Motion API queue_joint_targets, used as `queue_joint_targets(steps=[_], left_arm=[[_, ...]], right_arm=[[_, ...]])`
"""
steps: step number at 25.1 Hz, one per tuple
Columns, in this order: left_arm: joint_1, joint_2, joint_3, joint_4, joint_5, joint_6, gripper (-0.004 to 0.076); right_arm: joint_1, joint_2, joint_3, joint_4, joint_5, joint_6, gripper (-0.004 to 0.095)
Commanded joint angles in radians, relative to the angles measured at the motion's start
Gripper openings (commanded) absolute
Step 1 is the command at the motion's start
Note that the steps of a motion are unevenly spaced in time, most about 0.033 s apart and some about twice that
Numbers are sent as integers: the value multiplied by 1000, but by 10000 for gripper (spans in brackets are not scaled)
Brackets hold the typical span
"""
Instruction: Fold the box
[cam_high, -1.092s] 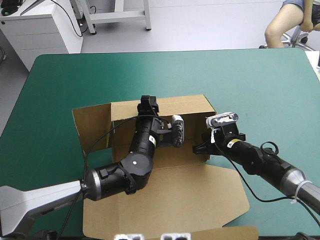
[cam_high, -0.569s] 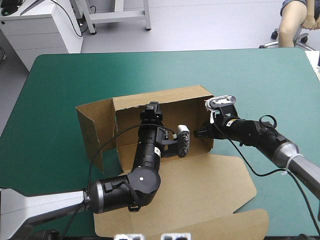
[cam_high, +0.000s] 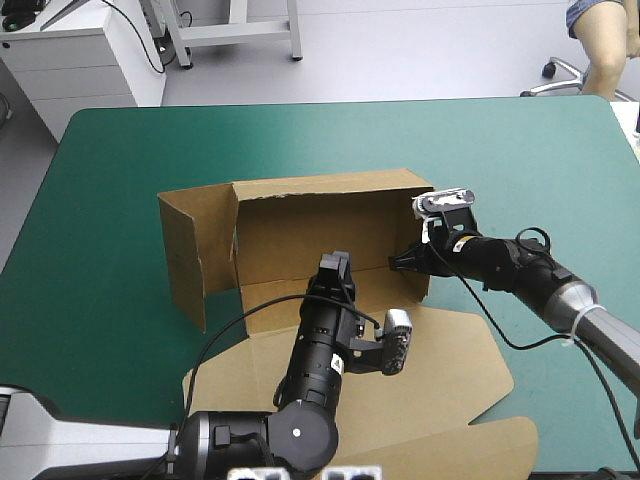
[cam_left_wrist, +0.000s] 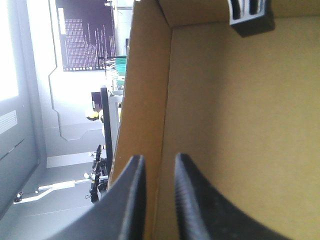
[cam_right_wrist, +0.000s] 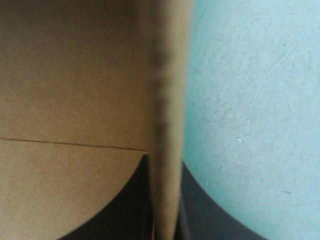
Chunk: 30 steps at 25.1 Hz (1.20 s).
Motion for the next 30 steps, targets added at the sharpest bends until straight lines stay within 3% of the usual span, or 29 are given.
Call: queue_joint_targets(steps=[1, 5, 8, 10, 16, 22, 30], left_arm=[[-26, -37, -25, -3, 72, -13, -1], [3, -73, -44, -179, 46, 35, -1], [91, -175, -80, -443, -67, 202, -1], [210, -249, -80, -644, -141, 352, -1], [601, -420, -80, -1237, -189, 736, -8], [875, -587, -78, -1572, -208, 878, -8], [1203, -753, 111, -1670, -212, 940, -7]], right_arm=[[-23, -11, -19, -44, 13, 28, -16], [-44, -11, -19, -46, 48, 72, -16], [-53, -11, -19, -53, 52, 80, -16], [-53, -11, -19, -53, 53, 80, -16], [-53, -11, -19, -53, 66, 80, -16], [-53, -11, -19, -53, 75, 80, -16], [-53, -11, -19, -53, 77, 92, -16]])
